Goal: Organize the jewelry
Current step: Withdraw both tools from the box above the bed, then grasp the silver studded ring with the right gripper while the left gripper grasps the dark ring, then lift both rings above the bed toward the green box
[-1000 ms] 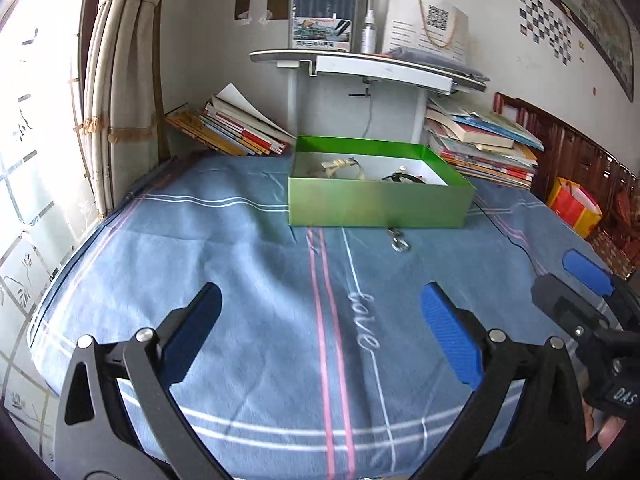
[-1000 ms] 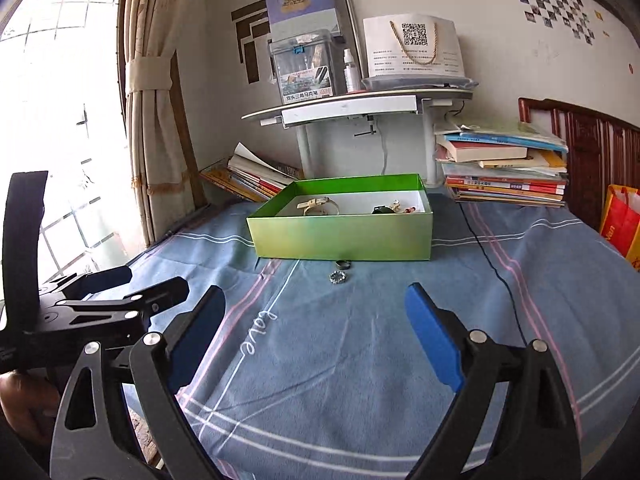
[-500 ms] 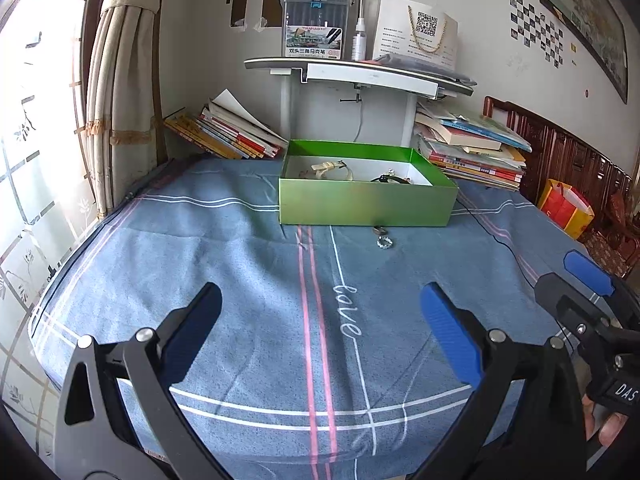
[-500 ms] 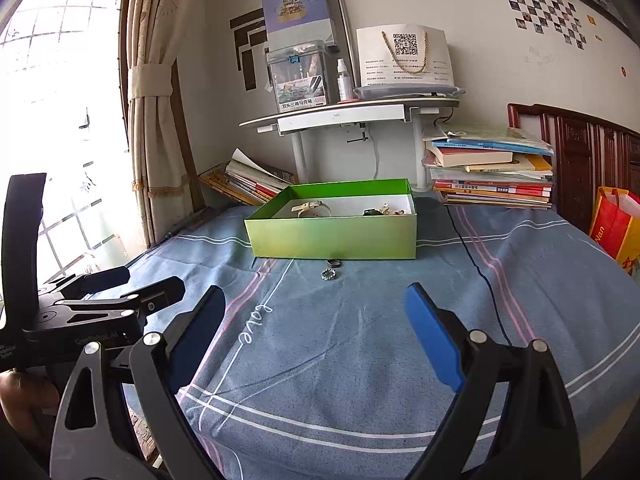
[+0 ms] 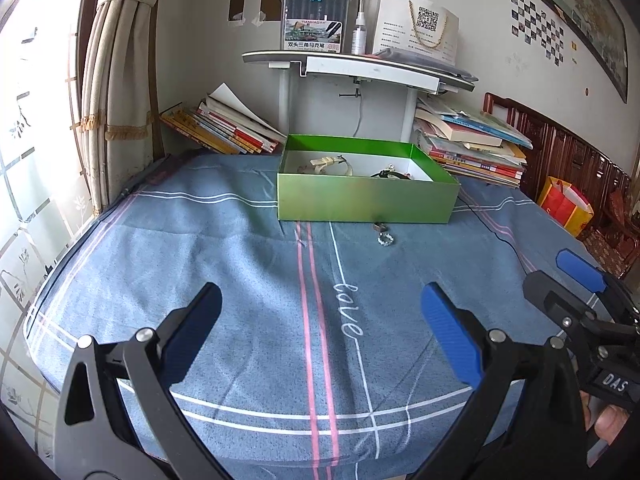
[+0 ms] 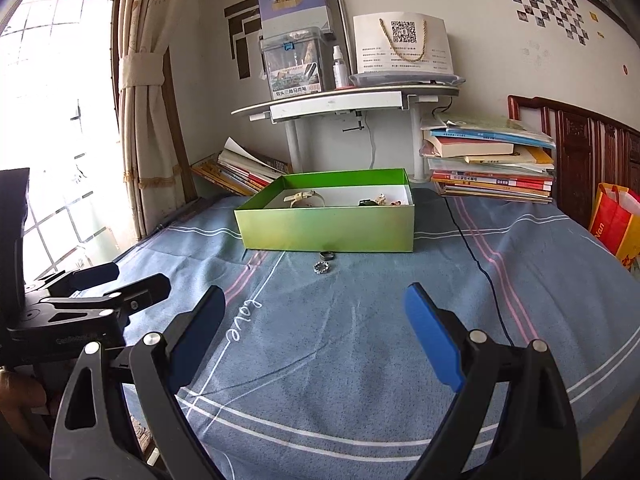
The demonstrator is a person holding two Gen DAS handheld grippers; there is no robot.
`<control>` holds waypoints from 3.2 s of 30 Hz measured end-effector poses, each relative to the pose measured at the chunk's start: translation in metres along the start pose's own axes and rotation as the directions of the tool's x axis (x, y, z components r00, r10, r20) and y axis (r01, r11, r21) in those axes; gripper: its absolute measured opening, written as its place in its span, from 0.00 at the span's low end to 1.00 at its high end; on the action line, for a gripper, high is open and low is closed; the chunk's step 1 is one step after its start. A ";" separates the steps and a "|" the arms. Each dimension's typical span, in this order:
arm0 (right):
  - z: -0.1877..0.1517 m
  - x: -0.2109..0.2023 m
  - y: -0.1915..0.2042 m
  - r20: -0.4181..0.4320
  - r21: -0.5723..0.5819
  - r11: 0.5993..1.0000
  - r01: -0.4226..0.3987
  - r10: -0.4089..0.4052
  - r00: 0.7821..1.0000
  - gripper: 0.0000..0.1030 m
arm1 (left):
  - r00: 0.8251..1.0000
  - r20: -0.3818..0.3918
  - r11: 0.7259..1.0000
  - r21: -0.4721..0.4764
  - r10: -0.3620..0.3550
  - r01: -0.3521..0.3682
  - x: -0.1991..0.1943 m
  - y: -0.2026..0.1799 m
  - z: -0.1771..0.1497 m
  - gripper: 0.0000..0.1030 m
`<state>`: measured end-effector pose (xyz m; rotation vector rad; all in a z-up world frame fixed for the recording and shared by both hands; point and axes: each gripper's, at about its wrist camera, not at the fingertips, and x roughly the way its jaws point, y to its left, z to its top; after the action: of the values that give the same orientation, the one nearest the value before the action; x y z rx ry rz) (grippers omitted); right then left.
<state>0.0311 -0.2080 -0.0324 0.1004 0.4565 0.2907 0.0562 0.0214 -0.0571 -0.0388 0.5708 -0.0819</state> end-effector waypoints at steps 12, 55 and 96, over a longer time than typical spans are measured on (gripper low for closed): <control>0.037 0.143 0.004 -0.266 -0.128 0.992 -0.004 -0.031 0.964 0.84 | 1.000 -0.020 1.000 -0.026 0.002 -0.002 0.014 0.012 0.002 0.96; 0.034 0.110 -0.096 -0.234 0.124 0.992 -0.033 0.062 0.970 0.20 | 0.940 -0.342 0.999 0.052 0.016 0.002 0.244 -0.090 0.058 0.43; 0.025 0.011 -0.014 -0.105 0.004 0.996 -0.086 0.086 0.991 0.20 | 0.998 -0.054 0.999 0.023 -0.029 0.030 -0.001 -0.014 0.017 0.19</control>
<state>0.0555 -0.2190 -0.0172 0.1049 0.5572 0.3822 0.0634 0.0076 -0.0418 -0.0218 0.6233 -0.1186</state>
